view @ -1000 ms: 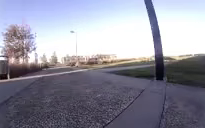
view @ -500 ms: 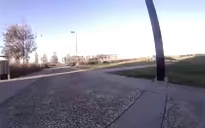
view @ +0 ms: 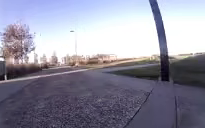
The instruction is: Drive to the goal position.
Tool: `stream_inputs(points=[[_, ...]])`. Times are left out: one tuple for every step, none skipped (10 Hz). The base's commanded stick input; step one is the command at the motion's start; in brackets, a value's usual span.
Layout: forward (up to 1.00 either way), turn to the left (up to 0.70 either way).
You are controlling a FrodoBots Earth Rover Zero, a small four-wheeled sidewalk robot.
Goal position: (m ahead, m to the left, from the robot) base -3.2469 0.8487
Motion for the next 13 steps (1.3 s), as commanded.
stream_inputs(points=[[0.70, 0.15], [0.70, 0.09], [0.70, 0.00], [0.70, 0.00], [0.70, 0.00], [0.70, 0.00], [0.70, 0.00], [0.70, 0.00], [0.70, 0.00], [0.70, 0.00], [0.70, 0.00], [0.70, 0.00], [0.70, 0.00]])
